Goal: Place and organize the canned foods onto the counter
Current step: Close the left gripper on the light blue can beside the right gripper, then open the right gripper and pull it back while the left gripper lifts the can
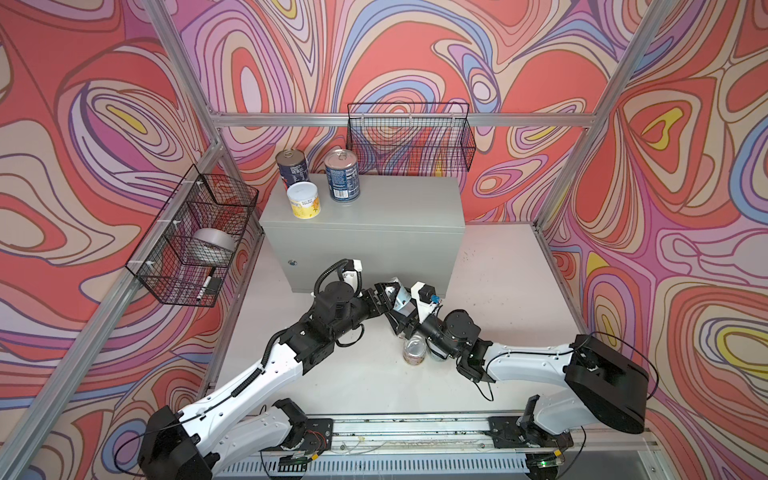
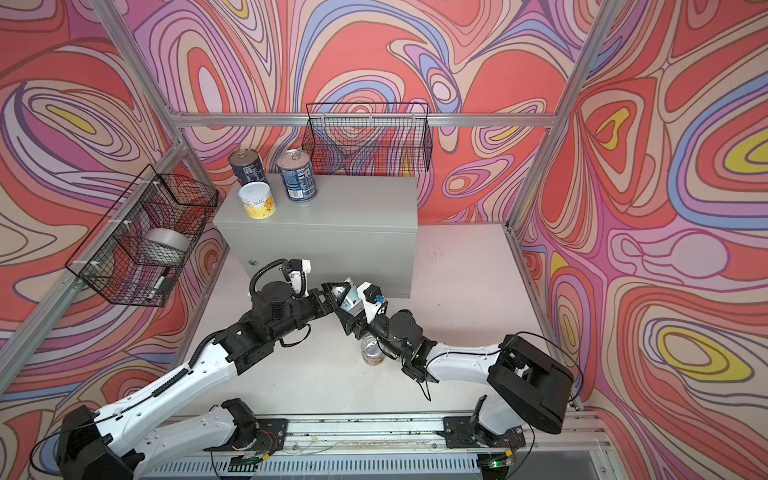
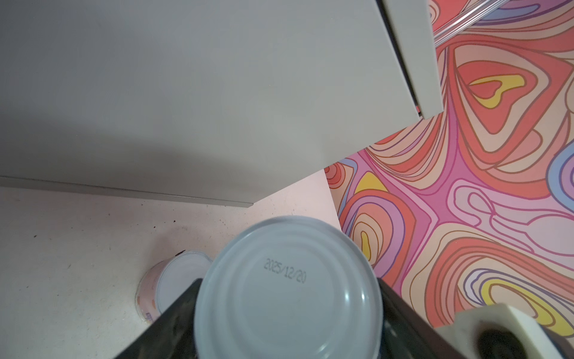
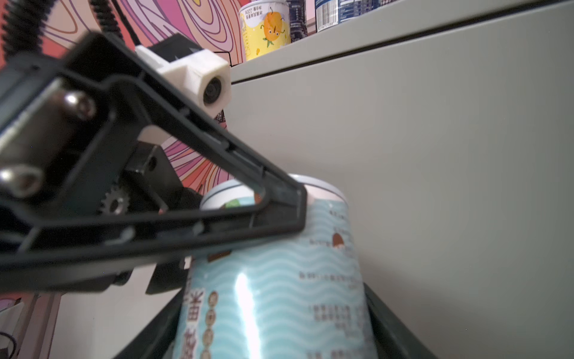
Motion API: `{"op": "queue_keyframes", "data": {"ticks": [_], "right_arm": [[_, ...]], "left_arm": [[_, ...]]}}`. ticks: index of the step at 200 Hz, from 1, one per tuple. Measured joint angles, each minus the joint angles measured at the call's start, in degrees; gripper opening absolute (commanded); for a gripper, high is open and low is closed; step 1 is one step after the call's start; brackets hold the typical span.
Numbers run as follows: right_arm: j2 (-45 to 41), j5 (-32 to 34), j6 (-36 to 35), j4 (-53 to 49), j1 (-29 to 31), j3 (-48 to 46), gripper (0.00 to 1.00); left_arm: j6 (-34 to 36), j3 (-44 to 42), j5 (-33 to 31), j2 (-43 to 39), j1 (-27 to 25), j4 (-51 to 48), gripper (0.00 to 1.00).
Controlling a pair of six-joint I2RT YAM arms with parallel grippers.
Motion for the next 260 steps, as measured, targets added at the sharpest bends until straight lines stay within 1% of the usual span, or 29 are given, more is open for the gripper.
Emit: {"op": "queue_keyframes", "data": {"ticks": [9,15,39,64,87,111,119,131,139,154,181,205,234,260], "right_arm": [[0.4,0.3,0.3,0.5,0.0,0.1,0.58],[0.7,0.4,0.4,0.9,0.0,0.1,0.59],[1.7,0.9,0.8,2.1,0.0,0.4,0.59],[1.9,0.9,0.8,2.1,0.0,0.7,0.60],[1.9,0.9,0.8,2.1,-0.1,0.8,0.68],[1.9,0.8,0.8,2.1,-0.1,0.8,0.74],[1.9,0.8,0.8,2.2,-0.1,0.8,0.76],[1.9,0.8,1.0,2.4,-0.1,0.8,0.84],[1.9,0.7,1.1,2.6,-0.1,0.9,0.87],[1.9,0.6,1.3,3.1,-0.1,1.1,0.89],[1.7,0.6,1.4,3.5,0.0,1.1,0.91],[0.9,0.6,1.3,3.6,0.0,1.1,0.93],[-1.1,1.1,0.7,2.3,0.0,1.0,0.93],[-5.1,2.2,-0.1,0.7,0.1,-0.8,0.94]], "left_arm": [[0.1,-0.2,-0.3,0.3,-0.2,0.6,0.70],[0.0,-0.3,-0.3,0.3,-0.3,0.9,0.66],[0.4,-0.6,-1.0,0.4,-0.3,1.5,0.66],[1.1,-0.6,-1.1,0.4,-0.3,1.7,0.61],[1.9,-0.6,-1.3,0.4,-0.3,2.0,0.55],[3.3,-0.5,-1.3,0.4,-0.3,2.1,0.46],[3.8,-0.4,-1.4,0.4,-0.3,1.9,0.45],[4.7,0.1,-1.4,0.5,-0.4,1.4,0.44],[5.5,0.6,-1.4,0.6,-0.4,1.0,0.44],[6.2,1.2,-1.2,1.0,-0.3,0.2,0.43],[7.4,2.2,-1.2,1.3,-0.4,-2.2,0.40],[9.1,4.0,-1.7,1.2,-0.4,-4.9,0.40],[12.0,8.2,-2.2,1.2,-0.3,-8.5,0.40],[14.7,12.5,-2.8,1.2,-0.4,-11.5,0.39]]}}
